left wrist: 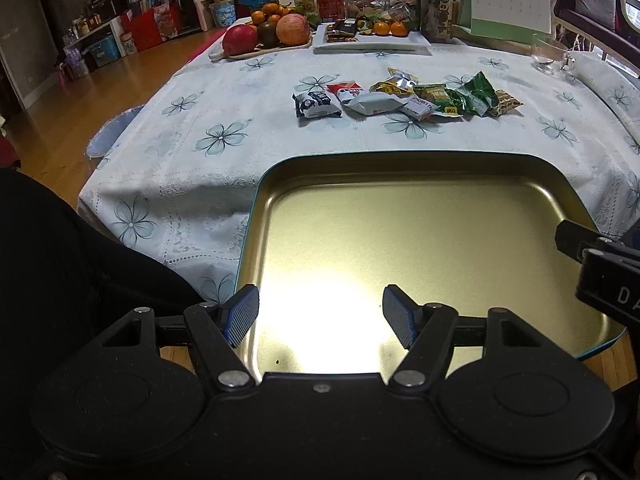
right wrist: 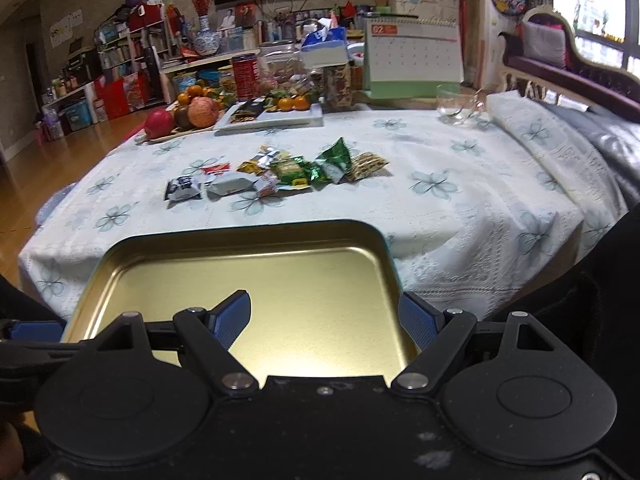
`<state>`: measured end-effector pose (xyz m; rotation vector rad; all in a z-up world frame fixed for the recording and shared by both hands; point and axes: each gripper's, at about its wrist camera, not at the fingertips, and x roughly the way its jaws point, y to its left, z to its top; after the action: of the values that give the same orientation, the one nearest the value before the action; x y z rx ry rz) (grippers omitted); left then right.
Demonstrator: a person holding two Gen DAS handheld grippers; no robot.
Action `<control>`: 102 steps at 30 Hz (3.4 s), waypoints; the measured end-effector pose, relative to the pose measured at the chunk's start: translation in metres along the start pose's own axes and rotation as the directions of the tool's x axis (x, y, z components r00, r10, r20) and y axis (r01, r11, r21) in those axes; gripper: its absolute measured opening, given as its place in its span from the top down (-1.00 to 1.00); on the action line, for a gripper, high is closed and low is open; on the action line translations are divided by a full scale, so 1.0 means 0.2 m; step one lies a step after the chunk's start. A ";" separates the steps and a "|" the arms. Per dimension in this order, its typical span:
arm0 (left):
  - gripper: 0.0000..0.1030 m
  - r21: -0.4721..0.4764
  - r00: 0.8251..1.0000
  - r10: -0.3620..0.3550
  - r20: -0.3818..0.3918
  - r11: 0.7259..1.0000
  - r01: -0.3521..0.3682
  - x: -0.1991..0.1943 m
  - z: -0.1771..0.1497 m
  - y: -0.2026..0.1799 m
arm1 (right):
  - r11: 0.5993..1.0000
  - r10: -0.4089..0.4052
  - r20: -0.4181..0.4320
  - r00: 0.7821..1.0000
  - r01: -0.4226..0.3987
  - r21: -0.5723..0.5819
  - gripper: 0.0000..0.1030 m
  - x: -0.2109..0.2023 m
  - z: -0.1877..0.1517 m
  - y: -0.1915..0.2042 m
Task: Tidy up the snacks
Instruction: 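Move both tools from the gold tray toward the row of snack packets, then grasp the blue-white packet with the left tool while the right grasps the brown heart-print packet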
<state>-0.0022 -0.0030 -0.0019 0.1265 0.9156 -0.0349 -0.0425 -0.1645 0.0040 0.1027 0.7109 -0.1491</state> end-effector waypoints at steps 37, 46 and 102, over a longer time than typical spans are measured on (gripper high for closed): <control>-0.18 -0.033 0.951 -0.099 -0.293 0.995 0.093 0.22 0.61 0.18 | 0.955 0.192 -0.442 0.876 -0.270 -0.120 -0.23 0.27 0.43 0.10; -0.18 -0.008 0.973 -0.072 -0.220 0.997 0.072 0.47 0.93 0.19 | 0.990 0.139 -0.415 0.899 -0.129 0.052 -0.24 0.68 0.80 -0.05; -0.11 -0.262 0.917 -0.147 -0.372 0.964 0.049 1.09 1.19 0.21 | 0.941 -0.045 -0.517 0.855 0.210 0.266 0.28 1.77 1.07 -0.17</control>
<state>0.3207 0.0146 -0.0270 -0.1535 1.3165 0.0121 0.3539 -0.2651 -0.0675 0.4132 1.2208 -0.3751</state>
